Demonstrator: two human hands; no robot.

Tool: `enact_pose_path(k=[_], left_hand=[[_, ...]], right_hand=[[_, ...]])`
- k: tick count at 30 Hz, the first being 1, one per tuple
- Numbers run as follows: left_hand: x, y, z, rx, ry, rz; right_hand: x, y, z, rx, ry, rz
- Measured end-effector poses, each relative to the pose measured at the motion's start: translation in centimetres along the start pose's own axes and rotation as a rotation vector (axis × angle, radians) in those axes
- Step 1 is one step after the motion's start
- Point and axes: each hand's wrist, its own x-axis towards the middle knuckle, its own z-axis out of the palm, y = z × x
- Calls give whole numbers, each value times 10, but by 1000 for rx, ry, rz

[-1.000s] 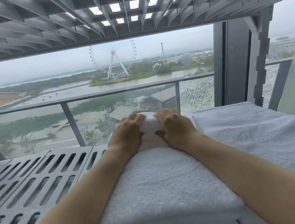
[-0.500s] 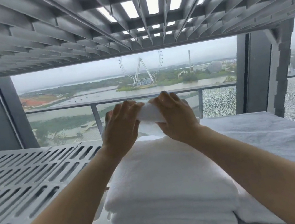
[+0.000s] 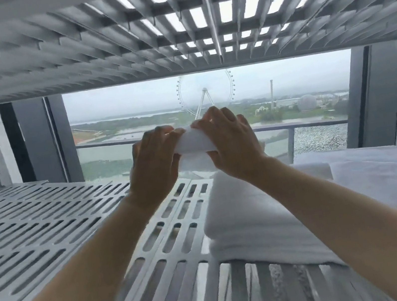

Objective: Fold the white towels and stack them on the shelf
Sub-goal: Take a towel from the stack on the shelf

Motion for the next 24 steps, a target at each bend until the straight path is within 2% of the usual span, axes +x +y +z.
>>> enact_pose_path(k=[4, 12, 21, 24], left_hand=[[-25, -52, -32, -82, -91, -57], [-88, -186, -82, -103, -266, -56], [-129, -296, -84, -69, -308, -79], [-141, -323, -80, -36, -328, -145]], right_hand=[[13, -62, 26, 17, -25, 31], [39, -199, 105, 171, -166, 192], [80, -273, 180, 182, -287, 90], [91, -285, 209, 215, -326, 62]])
